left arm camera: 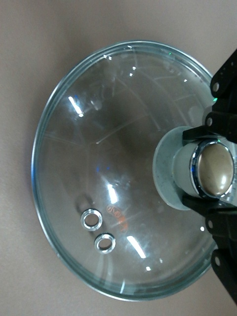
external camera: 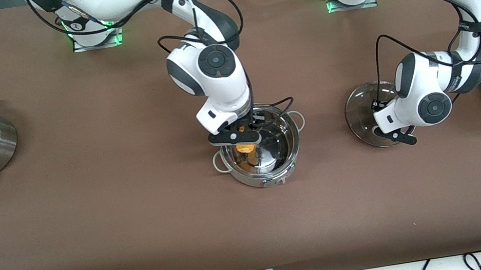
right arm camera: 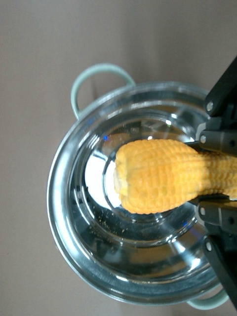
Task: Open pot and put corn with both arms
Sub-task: 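Lower the right gripper's corn into the pot while the left gripper holds the lid, then open the right gripper over the pot while the left gripper sets the lid down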
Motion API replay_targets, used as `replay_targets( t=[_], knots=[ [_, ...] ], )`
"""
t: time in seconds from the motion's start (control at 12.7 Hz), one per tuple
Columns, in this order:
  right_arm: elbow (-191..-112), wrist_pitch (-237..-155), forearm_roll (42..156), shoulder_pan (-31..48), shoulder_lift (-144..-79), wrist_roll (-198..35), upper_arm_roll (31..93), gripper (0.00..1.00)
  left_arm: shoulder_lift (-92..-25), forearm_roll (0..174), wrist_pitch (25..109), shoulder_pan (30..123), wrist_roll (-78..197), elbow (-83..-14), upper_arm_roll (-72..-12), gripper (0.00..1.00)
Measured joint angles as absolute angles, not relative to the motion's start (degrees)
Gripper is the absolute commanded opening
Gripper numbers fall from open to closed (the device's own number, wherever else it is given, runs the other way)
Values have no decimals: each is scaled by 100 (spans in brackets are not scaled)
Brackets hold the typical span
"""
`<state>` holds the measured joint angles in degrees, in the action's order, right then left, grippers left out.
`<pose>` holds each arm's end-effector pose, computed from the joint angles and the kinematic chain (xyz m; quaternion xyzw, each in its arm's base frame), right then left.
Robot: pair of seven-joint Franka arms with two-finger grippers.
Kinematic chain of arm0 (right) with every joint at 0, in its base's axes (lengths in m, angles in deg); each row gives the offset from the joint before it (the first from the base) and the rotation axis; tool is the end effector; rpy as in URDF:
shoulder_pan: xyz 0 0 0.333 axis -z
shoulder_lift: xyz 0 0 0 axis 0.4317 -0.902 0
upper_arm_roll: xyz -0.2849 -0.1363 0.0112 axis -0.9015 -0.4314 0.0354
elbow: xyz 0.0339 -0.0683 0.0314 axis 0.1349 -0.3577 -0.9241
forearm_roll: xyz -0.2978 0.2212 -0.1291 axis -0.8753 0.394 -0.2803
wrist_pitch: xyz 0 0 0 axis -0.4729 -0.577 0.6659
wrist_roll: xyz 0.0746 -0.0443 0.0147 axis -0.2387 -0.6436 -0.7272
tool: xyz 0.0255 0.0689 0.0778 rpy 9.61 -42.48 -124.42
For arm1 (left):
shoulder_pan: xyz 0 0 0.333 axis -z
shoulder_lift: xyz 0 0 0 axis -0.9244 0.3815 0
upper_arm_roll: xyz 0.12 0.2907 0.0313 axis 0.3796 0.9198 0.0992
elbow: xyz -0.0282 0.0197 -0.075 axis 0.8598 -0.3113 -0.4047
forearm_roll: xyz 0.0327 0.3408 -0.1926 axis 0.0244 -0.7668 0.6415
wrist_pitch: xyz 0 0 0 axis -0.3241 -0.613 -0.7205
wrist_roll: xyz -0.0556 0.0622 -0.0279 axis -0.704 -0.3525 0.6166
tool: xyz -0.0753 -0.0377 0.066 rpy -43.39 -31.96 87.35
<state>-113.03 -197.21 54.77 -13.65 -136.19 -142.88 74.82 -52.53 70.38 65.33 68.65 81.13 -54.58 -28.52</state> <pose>0.5678 0.5381 0.3450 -0.9936 0.0890 -0.0517 0.0469 0.5980 -0.0486 0.2015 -0.9574 0.2140 0.1932 0.0181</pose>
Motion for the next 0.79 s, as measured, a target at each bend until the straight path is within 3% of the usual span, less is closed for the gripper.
replay_targets(
  t=[0.24, 0.39, 0.63, 0.79],
  knots=[
    [-11192, -19966, 5472, -1440, -13873, -14431, 7460, 8, -5244, 7038, 6528, 6854, 8115, -5458, -2856, 100],
    [-11162, -20064, 5471, -1440, -13965, -14432, 7455, 16, -5245, 7038, 6528, 6847, 8115, -5438, -2856, 100],
    [-11157, -20197, 5471, -1440, -14061, -14432, 7451, 19, -5275, 7038, 6516, 6798, 8115, -5331, -2855, 100],
    [-11154, -20263, 5471, -1440, -14120, -14432, 7445, 52, -5445, 7038, 6394, 6795, 8115, -5163, -2873, 100]
  ],
)
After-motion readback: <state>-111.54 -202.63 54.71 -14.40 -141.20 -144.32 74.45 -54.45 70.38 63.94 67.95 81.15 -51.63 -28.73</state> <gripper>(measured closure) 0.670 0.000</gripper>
